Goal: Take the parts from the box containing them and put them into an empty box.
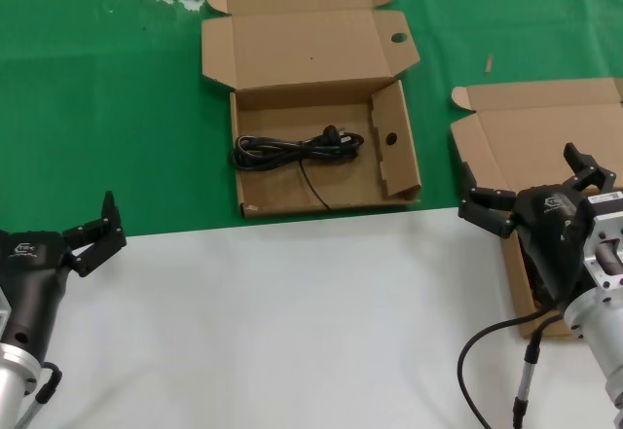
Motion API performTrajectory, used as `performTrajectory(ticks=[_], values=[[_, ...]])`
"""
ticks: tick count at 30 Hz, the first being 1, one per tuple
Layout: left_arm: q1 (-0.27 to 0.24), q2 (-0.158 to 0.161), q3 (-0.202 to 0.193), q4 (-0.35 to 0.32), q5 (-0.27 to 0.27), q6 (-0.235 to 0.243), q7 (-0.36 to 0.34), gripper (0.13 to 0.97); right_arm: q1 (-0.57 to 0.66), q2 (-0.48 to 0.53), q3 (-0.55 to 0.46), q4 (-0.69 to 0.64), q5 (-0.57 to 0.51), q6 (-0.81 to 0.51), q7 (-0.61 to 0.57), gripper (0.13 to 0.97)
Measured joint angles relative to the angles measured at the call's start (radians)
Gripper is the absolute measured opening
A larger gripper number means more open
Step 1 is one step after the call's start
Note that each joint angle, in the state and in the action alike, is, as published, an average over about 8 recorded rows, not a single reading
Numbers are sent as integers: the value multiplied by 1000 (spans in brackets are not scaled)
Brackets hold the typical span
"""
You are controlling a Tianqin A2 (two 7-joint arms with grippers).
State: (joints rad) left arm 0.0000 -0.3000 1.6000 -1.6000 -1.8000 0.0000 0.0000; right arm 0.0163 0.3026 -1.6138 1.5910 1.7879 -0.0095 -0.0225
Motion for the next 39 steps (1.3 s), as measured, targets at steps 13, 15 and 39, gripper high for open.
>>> performTrajectory(ticks=[13,15,39], values=[[0,0,0,0,0,0,0,966,0,0,0,0,0,0,0,966],[0,0,0,0,0,0,0,966,0,0,0,0,0,0,0,966],[0,0,0,0,0,0,0,966,0,0,0,0,0,0,0,966]])
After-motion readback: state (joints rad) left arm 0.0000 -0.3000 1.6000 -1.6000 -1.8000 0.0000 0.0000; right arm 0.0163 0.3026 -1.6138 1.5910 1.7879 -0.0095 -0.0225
